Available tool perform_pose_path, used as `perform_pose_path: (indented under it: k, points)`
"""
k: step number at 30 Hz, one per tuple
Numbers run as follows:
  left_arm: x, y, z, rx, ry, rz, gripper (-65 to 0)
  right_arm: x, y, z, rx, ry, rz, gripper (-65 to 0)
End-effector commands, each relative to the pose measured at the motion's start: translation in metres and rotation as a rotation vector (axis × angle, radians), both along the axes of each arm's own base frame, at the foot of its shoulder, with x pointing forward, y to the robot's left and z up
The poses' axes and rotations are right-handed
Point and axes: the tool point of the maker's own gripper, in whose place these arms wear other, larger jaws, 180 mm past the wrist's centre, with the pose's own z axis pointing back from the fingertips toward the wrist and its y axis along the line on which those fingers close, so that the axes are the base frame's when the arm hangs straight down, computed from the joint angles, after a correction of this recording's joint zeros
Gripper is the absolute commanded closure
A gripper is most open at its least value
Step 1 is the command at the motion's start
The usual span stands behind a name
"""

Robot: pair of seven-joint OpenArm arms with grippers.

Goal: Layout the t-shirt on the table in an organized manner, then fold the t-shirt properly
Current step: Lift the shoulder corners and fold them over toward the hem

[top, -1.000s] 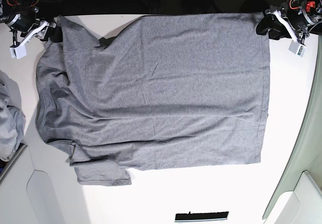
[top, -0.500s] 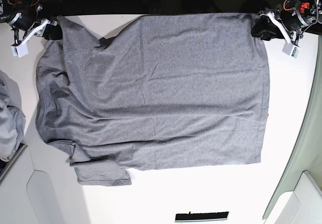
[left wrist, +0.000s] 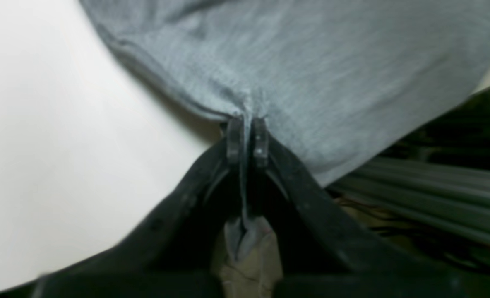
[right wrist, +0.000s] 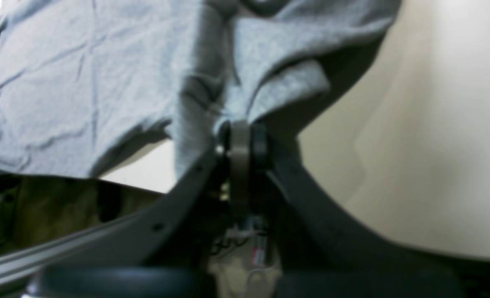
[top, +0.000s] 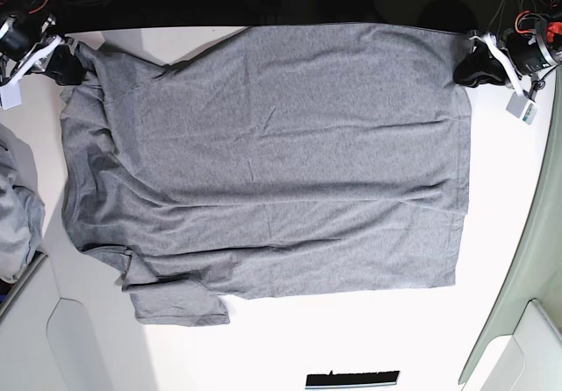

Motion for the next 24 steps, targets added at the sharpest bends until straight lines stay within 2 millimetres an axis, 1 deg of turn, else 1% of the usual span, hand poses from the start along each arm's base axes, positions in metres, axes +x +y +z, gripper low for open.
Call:
perform_pose_path:
  k: [1, 3, 6, 9, 12, 14, 17, 20, 24]
  points:
    - [0.01, 0.001, 0.016, -0.006, -0.046, -0.019, 0.0, 0.01, -0.005, 0.018, -0.016, -0.063, 0.008, 0.0]
    - [0.016, -0.002, 0.028, -0.007, -0.075, -0.041, 0.0, 0.013, -0.01, 0.03, -0.042, -0.097, 0.005, 0.0]
    - [0.025, 0.001, 0.044, 0.006, -0.119, -0.053, 0.0, 0.018, -0.022, 0.045, -0.079, -0.139, -0.017, 0.0]
    - [0.032, 0.014, 0.056, 0.018, -0.154, -0.017, 0.0, 0.021, -0.034, 0.059, -0.108, -0.175, -0.045, 0.0]
    - [0.036, 0.027, 0.068, 0.012, -0.172, 0.023, 0.0, 0.02, -0.045, 0.065, -0.119, -0.187, -0.075, 0.0]
    - [0.04, 0.028, 0.077, -0.02, -0.188, 0.035, 0.0, 0.02, -0.047, 0.067, -0.117, -0.193, -0.081, 0.0]
    - [0.043, 0.027, 0.08, -0.028, -0.205, 0.04, 0.0, 0.024, -0.047, 0.071, -0.115, -0.22, -0.087, 0.0]
    - [0.05, 0.033, 0.082, 0.011, -0.255, 0.051, 0.0, 0.039, -0.048, 0.077, -0.129, -0.261, -0.091, 0.0]
    - [0.06, 0.044, 0.086, 0.084, -0.321, 0.054, 0.0, 0.068, -0.049, 0.088, -0.131, -0.326, -0.096, 0.0]
